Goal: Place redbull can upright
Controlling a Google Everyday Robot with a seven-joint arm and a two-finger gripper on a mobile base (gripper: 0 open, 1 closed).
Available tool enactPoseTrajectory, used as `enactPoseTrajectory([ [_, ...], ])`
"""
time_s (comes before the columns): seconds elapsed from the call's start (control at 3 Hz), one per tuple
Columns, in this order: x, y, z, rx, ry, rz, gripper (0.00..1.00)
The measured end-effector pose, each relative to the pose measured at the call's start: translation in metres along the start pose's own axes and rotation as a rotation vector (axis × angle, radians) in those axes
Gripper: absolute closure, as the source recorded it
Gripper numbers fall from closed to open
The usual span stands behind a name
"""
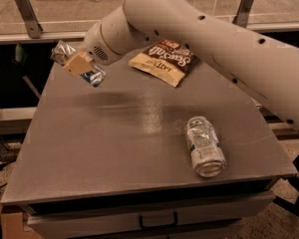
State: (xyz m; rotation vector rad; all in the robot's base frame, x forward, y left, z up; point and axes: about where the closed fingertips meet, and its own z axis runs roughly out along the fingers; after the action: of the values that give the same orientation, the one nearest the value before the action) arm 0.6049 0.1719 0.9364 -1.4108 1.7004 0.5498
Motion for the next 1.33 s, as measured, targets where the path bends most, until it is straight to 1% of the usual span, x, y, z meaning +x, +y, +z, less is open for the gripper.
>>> enactPoseTrajectory([
  [0.33,-0.009,0.003,-0.017,-0.005,-0.203,0.024,1.0],
  [0.67,0.005,-0.002,-0.046,0.013,-0.341,0.028,1.0],
  [1.0,0.022,-0.014,-0.077,0.079,-0.353,-0.024,1.0],
  [1.33,0.027,-0.019,-0.084,0.084,-0.357,-0.02,1.0],
])
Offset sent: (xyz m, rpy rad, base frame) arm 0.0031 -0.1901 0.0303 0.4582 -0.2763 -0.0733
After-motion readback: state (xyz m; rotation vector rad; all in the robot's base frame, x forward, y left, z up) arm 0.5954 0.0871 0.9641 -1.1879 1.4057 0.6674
